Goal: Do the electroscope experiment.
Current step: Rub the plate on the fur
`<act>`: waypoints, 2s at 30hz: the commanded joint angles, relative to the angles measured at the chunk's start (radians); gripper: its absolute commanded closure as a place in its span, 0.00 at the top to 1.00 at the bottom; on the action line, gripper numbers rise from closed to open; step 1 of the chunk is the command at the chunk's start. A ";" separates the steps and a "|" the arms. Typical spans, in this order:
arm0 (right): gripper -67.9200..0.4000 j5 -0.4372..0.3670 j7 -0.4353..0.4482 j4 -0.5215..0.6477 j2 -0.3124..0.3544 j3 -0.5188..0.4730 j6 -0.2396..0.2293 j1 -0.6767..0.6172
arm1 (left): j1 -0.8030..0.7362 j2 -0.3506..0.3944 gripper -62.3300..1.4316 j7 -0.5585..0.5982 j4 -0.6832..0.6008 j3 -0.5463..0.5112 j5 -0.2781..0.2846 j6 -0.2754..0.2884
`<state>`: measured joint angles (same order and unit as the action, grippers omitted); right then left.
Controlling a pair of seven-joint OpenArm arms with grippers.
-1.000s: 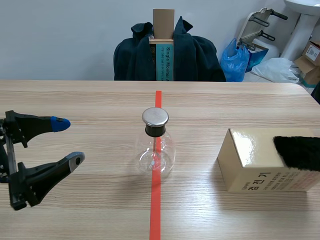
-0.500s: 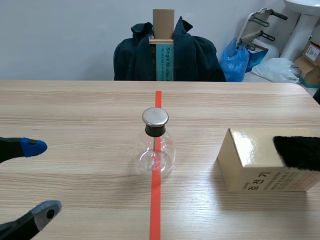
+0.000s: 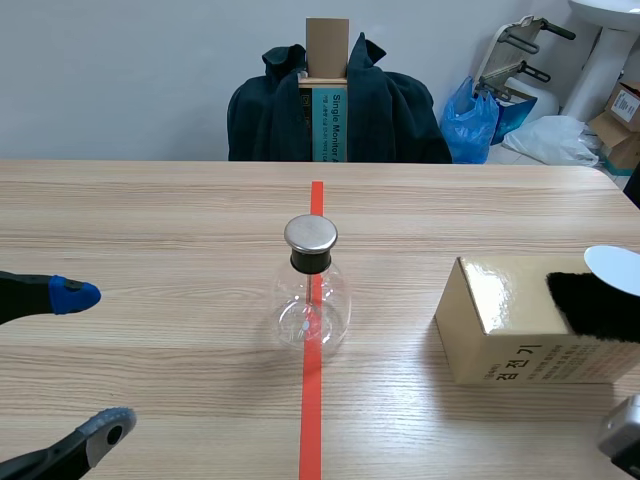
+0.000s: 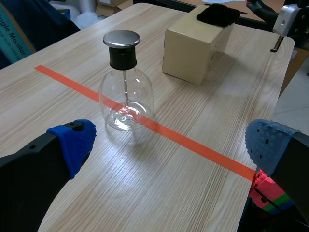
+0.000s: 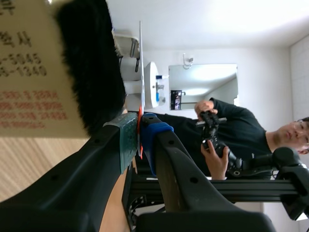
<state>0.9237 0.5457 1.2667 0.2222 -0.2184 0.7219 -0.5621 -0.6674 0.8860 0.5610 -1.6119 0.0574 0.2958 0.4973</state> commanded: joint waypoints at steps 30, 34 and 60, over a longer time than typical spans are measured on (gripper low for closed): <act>0.02 -0.041 -0.034 -0.069 0.034 0.047 0.061 -0.009 | 0.008 -0.010 1.00 0.017 -0.007 0.002 0.008 -0.007; 0.02 -0.034 0.099 -0.069 0.035 0.069 0.061 -0.020 | 0.008 -0.020 1.00 0.017 -0.007 0.002 0.007 -0.009; 0.02 -0.105 -0.031 -0.068 0.036 0.058 0.061 -0.023 | 0.008 -0.024 1.00 0.017 -0.007 0.002 0.007 -0.009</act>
<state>0.8383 0.5465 1.1889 0.2405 -0.1307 0.7254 -0.5804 -0.6647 0.8669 0.5648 -1.6115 0.0582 0.2958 0.4904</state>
